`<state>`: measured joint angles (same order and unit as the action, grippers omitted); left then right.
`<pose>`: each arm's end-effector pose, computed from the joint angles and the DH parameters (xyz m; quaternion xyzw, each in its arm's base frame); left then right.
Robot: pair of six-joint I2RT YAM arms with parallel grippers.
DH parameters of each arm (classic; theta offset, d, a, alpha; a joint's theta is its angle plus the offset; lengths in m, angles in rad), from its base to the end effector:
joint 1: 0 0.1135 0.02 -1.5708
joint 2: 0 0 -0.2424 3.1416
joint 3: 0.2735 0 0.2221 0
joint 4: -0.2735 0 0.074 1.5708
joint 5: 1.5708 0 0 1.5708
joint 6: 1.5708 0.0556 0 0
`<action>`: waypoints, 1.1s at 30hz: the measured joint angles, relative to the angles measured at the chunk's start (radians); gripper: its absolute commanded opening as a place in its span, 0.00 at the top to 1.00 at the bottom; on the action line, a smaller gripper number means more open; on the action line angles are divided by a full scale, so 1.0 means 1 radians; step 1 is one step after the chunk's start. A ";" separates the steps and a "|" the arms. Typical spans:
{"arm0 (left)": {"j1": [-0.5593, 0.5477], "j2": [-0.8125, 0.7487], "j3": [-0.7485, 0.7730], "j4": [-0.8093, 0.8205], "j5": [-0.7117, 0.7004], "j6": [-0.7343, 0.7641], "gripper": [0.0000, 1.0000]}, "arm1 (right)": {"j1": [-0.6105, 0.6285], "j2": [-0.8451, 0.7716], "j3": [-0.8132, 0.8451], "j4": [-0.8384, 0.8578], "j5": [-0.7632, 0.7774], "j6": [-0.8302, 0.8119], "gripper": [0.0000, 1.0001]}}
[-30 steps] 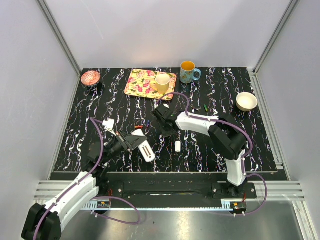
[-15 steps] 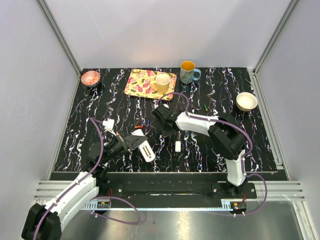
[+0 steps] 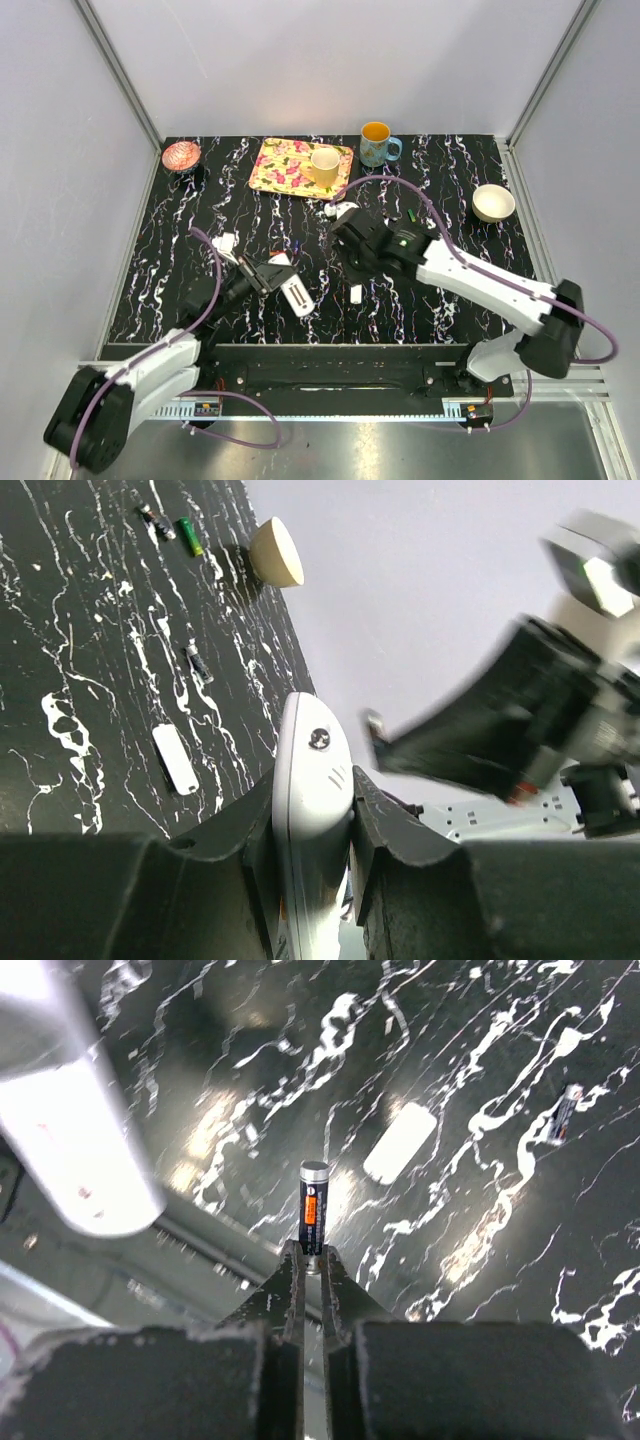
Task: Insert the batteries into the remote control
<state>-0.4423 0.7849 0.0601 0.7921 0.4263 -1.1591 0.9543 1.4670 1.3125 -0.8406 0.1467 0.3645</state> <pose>0.1463 -0.0947 0.1963 -0.0894 0.6793 -0.6131 0.3934 0.1718 0.2284 0.2728 -0.2580 0.9210 0.1179 0.2668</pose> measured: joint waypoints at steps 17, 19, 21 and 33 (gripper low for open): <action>-0.166 0.645 0.114 0.424 -0.108 -0.235 1.00 | 0.117 -0.025 0.189 -0.332 -0.182 0.071 1.00; -0.185 0.657 0.117 0.432 -0.125 -0.243 1.00 | 0.117 0.007 0.195 -0.332 -0.192 0.070 1.00; -0.199 0.659 0.117 0.436 -0.143 -0.251 1.00 | 0.117 0.035 0.208 -0.333 -0.194 0.069 1.00; -0.241 0.680 0.130 0.440 -0.195 -0.261 1.00 | 0.117 0.156 0.295 -0.335 -0.194 0.053 1.00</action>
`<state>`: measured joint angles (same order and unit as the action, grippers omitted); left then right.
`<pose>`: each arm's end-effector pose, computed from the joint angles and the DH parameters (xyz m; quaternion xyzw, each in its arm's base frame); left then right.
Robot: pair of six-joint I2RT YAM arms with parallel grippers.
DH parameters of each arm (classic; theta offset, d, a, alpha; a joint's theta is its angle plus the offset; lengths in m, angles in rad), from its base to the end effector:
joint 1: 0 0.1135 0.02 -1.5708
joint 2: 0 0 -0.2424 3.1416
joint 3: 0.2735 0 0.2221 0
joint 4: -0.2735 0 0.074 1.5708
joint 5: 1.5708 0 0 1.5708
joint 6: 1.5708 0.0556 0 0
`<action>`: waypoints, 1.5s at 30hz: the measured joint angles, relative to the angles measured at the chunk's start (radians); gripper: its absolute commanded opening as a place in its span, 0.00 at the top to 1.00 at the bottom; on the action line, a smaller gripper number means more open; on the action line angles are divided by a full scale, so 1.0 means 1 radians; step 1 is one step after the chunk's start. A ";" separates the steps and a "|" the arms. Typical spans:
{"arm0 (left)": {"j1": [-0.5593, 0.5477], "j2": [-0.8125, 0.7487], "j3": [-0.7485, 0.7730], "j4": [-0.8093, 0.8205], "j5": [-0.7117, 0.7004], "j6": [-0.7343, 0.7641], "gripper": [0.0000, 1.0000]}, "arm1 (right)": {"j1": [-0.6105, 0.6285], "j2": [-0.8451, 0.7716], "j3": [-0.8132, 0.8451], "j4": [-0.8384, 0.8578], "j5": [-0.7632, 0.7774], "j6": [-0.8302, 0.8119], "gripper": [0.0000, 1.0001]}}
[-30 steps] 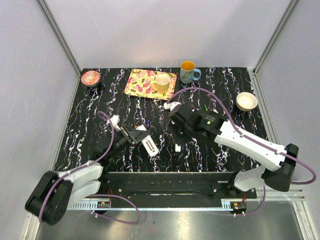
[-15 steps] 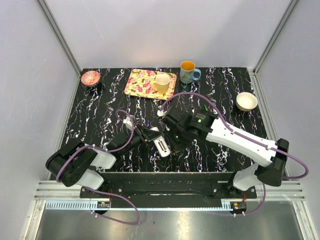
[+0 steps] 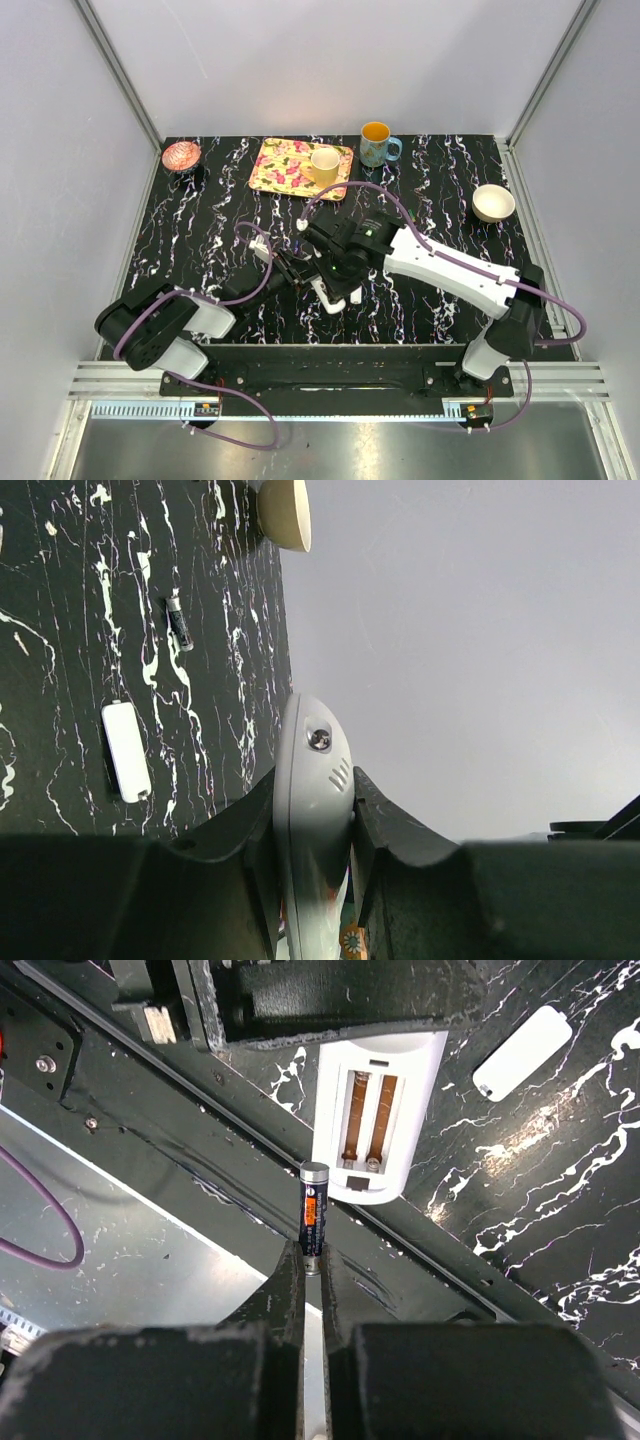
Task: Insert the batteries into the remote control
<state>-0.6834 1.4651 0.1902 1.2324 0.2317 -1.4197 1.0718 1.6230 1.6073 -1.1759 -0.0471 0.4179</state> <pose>0.1797 -0.1628 0.1620 -0.1835 0.6979 -0.6381 0.2686 0.1390 0.2606 0.2919 -0.3195 0.9284 0.1447 0.1228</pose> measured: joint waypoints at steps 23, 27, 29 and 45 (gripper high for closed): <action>-0.017 -0.063 -0.003 0.003 0.001 0.016 1.00 | 0.000 0.062 0.023 -0.035 0.020 -0.042 1.00; -0.029 -0.075 -0.003 0.004 0.005 0.026 1.00 | 0.000 0.063 0.023 -0.034 0.037 -0.048 1.00; -0.033 -0.076 -0.003 0.004 0.005 0.031 1.00 | 0.000 0.062 0.023 -0.033 0.040 -0.048 1.00; -0.048 -0.077 -0.003 0.003 -0.008 0.041 1.00 | 0.000 0.063 0.023 -0.013 0.052 -0.034 1.00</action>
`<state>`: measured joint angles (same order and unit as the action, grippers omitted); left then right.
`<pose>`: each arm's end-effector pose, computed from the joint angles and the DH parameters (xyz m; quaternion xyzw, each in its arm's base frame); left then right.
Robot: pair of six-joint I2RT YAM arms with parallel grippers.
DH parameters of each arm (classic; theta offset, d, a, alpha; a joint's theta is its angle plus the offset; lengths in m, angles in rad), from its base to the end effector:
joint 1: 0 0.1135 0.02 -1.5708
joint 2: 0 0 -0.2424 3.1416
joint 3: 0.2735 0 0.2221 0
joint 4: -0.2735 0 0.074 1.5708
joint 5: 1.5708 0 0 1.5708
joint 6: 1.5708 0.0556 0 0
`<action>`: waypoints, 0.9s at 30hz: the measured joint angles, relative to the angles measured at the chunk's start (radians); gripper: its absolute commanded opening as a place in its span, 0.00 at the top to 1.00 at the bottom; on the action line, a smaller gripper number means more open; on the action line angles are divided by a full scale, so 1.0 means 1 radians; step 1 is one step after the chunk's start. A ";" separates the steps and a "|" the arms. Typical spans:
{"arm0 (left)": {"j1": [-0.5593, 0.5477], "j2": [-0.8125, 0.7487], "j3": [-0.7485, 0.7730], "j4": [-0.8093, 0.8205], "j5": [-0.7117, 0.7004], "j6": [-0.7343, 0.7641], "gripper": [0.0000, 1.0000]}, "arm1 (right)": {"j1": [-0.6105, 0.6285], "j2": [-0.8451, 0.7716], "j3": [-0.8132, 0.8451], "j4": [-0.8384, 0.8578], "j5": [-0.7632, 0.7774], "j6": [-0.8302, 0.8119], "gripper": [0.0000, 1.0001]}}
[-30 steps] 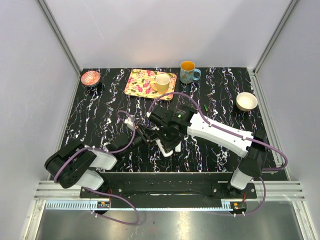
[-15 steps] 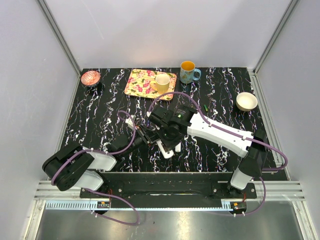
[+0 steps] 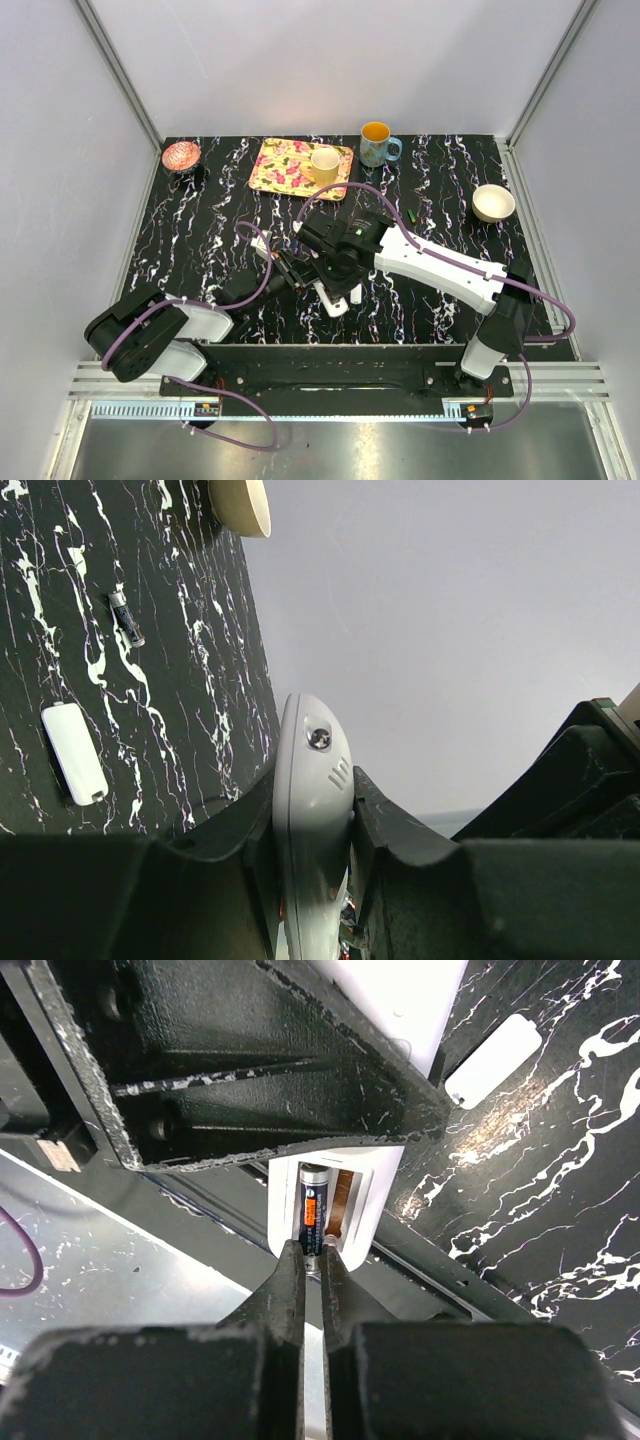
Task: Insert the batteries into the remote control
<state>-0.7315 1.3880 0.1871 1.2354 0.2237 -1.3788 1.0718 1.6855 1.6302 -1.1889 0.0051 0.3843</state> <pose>0.1684 -0.1677 0.1786 -0.1435 0.6801 -0.6600 0.2849 0.1468 0.2687 0.2796 -0.3321 0.9291 0.1063 0.1230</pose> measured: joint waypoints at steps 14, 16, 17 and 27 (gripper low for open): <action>-0.012 -0.002 0.000 -0.006 -0.014 0.016 1.00 | 0.000 0.000 -0.040 0.030 -0.023 0.041 1.00; -0.013 -0.003 0.000 -0.010 -0.014 0.018 1.00 | 0.000 0.000 -0.044 0.035 -0.023 0.042 1.00; -0.013 -0.005 0.000 -0.013 -0.014 0.019 1.00 | 0.000 0.000 -0.046 0.037 -0.023 0.042 1.00; -0.018 -0.025 0.005 -0.032 -0.011 0.020 1.00 | 0.000 -0.010 -0.055 0.051 -0.022 0.043 1.00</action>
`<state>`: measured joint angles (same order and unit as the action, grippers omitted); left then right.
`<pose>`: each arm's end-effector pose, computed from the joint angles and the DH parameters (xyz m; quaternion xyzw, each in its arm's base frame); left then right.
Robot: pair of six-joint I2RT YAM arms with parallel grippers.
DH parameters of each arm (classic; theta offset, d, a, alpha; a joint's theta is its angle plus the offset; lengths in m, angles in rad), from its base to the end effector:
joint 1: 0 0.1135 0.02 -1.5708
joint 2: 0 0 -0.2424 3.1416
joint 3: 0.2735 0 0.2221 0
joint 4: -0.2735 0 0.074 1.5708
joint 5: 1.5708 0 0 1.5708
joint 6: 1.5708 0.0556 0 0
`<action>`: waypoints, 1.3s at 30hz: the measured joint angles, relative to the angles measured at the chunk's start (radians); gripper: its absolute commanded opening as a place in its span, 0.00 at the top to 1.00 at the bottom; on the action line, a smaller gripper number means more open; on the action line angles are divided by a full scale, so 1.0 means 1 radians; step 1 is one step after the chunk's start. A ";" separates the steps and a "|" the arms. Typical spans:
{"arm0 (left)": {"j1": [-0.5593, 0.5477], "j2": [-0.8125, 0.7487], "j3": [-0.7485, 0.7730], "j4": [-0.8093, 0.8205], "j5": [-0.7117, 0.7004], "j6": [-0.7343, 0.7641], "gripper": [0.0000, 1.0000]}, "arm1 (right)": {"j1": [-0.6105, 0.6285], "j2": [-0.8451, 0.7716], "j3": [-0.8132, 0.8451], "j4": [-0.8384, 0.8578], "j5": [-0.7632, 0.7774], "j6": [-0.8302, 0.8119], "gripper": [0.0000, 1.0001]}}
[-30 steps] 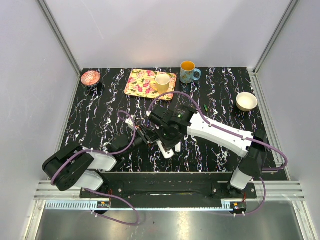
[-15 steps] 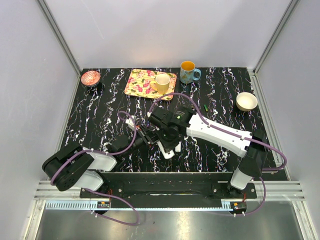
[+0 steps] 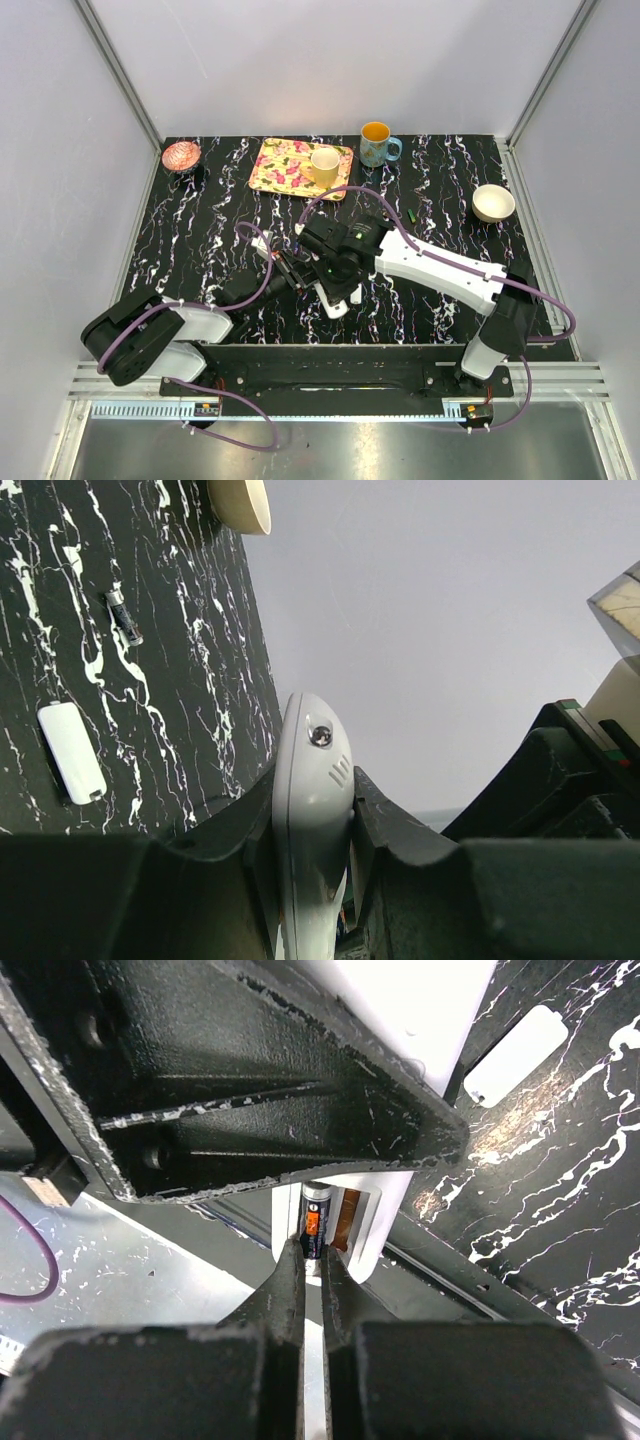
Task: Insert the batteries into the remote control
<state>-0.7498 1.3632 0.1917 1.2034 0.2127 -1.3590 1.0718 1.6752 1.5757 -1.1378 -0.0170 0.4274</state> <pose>0.1652 -0.1699 0.1811 -0.1347 0.6828 -0.6576 0.2884 0.1458 0.2695 0.2706 -0.3136 0.9349 0.1192 0.1158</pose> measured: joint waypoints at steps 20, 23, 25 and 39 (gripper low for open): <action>-0.023 -0.021 0.014 0.000 -0.056 0.011 1.00 | 0.001 -0.037 -0.012 0.033 0.008 0.074 1.00; -0.024 -0.029 0.014 0.000 -0.063 0.020 1.00 | 0.001 -0.039 -0.012 0.041 0.008 0.088 1.00; -0.024 -0.035 0.014 0.000 -0.068 0.027 1.00 | 0.001 -0.039 -0.012 0.043 0.008 0.095 1.00; -0.032 -0.101 0.002 -0.029 -0.127 0.085 1.00 | 0.001 -0.042 -0.012 0.072 0.016 0.128 0.90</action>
<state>-0.7815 1.2625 0.1936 1.1740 0.0860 -1.2736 1.0725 1.6333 1.5639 -1.0660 -0.0013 0.5552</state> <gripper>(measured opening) 0.310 0.038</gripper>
